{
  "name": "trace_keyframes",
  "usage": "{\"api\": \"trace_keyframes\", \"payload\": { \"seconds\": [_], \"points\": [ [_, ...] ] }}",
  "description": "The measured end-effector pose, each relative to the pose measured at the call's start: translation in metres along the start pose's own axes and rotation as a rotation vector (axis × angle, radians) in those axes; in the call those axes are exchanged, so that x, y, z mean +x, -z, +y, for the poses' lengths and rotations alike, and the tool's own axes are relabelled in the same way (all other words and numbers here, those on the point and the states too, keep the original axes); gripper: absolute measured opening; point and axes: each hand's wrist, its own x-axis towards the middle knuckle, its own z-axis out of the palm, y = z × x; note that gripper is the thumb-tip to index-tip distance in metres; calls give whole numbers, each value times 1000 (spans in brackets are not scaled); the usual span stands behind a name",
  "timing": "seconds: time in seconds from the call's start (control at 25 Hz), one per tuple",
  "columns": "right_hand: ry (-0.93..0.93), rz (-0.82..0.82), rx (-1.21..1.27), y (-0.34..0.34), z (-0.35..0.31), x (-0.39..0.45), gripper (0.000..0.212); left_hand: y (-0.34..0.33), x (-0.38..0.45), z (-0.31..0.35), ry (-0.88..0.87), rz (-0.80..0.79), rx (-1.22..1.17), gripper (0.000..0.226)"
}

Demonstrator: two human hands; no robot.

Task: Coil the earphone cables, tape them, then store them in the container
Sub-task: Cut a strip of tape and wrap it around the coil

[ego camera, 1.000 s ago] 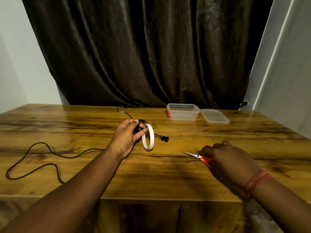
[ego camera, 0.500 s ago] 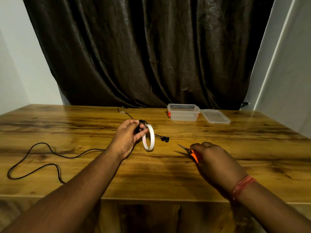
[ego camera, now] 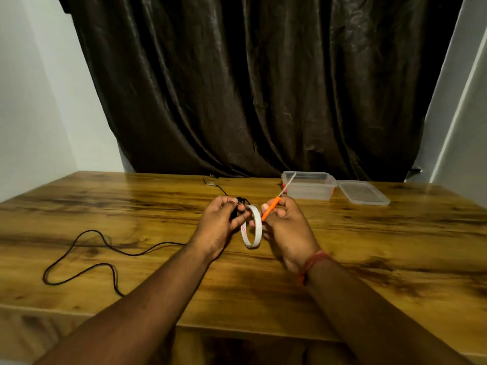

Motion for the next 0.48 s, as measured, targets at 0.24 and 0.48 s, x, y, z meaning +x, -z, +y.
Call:
{"api": "trace_keyframes", "payload": {
  "seconds": [0.24, 0.48],
  "points": [
    [-46, -163, 128, 24, -5, 36, 13, -3, 0, 3, 9, -34, -84, 15],
    [178, -274, -118, 56, -7, 47, 27, -11, -6, 3, 72, -87, -93, 11]
  ]
}}
